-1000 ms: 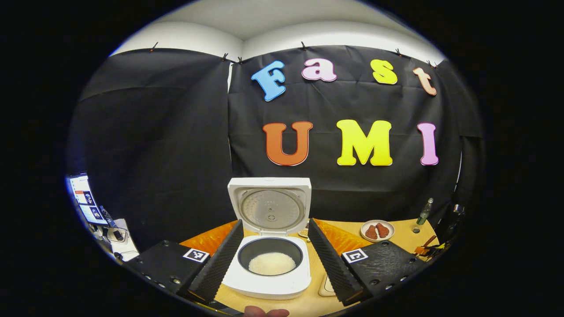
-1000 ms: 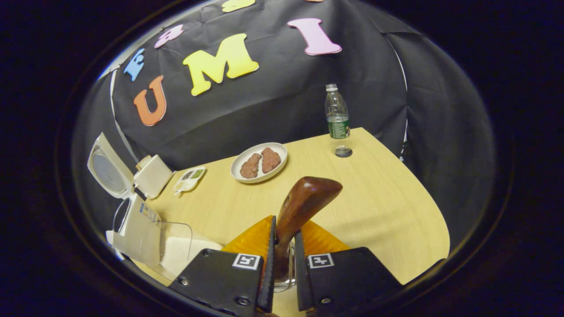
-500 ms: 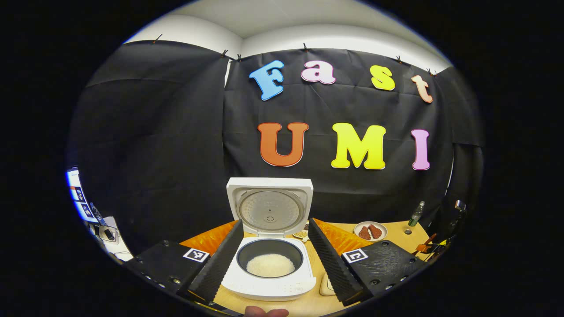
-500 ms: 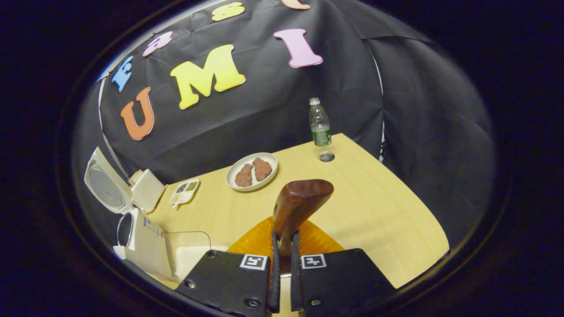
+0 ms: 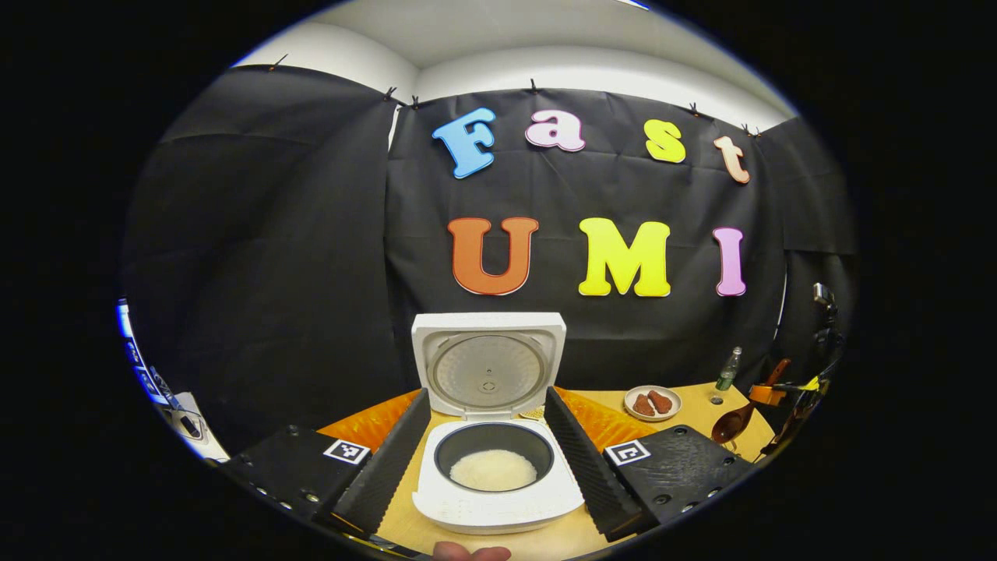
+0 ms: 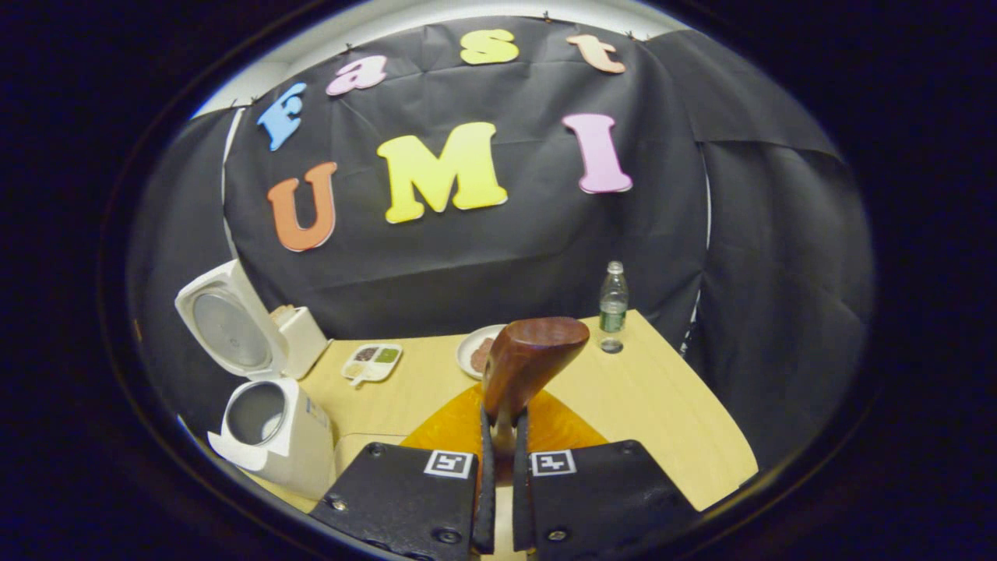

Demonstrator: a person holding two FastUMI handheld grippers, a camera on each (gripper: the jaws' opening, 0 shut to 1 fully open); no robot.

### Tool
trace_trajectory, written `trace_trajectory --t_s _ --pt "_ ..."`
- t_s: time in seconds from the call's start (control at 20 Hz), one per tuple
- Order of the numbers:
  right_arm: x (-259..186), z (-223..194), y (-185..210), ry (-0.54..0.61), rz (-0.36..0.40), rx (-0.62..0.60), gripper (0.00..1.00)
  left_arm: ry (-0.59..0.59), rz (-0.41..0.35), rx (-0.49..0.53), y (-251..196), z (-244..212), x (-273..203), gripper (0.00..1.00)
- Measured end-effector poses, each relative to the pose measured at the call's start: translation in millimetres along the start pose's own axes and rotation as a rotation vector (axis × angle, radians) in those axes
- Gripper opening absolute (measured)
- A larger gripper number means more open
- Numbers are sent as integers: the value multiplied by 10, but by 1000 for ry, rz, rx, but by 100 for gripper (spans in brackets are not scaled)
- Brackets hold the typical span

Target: Close the left gripper, press the button to open the rice cooker; take a wooden spoon from the chopstick holder with the right hand, scoop a spoonful of rice and pour it into the rice cooker, then put the wooden spoon back into the chopstick holder.

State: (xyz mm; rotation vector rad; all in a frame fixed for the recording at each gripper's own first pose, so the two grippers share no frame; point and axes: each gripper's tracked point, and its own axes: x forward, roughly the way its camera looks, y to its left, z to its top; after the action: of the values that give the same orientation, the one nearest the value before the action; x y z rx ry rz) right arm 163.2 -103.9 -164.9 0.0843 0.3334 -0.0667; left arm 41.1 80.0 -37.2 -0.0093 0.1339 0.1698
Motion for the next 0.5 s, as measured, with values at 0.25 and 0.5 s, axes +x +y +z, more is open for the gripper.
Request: trace_trajectory --t_s 0.25,0.5 --pt "16 -188 603 -1 58 -130 14 5 28 -8 334 -31 -35 94" --pt "190 -669 812 45 44 -275 14 33 49 0 542 -127 -70 94"
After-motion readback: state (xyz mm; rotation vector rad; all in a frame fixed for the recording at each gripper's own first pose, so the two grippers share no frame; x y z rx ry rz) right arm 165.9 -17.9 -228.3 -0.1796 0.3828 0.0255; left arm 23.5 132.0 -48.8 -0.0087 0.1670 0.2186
